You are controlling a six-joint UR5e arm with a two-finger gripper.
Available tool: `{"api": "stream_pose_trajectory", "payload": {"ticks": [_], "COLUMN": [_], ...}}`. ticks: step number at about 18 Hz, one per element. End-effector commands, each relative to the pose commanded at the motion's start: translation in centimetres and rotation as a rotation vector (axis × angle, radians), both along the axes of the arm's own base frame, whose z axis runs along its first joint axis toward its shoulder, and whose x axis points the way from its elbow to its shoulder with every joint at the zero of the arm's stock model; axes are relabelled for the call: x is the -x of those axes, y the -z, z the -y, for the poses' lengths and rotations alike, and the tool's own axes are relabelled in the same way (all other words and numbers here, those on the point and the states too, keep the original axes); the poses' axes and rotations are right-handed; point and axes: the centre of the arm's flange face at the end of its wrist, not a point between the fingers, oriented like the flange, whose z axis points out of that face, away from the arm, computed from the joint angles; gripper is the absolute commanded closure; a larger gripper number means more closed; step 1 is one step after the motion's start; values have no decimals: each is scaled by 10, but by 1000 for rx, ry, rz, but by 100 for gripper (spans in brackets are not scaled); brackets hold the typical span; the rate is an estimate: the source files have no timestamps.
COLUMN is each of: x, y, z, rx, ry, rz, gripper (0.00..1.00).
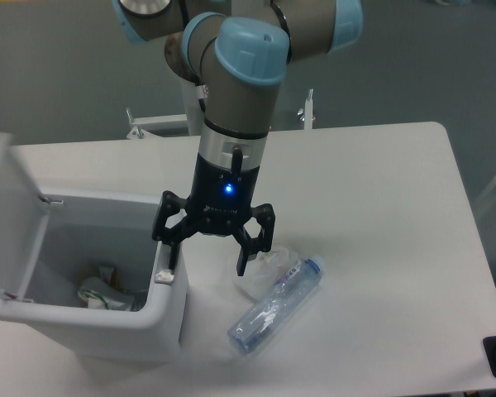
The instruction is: Open the trash can
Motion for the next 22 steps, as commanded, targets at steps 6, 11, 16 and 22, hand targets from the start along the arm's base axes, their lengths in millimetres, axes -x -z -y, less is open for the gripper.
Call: {"api": "stream_pose_trajectory", "payload": {"ticks": [6,11,16,22], "x": [59,123,168,201], "y": [39,82,122,155], "z": [20,45,75,111], "rx": [210,334,406,544], "ry": [27,84,200,397], "rz": [-210,-284,-302,-360], "gripper": [0,0,0,0]}}
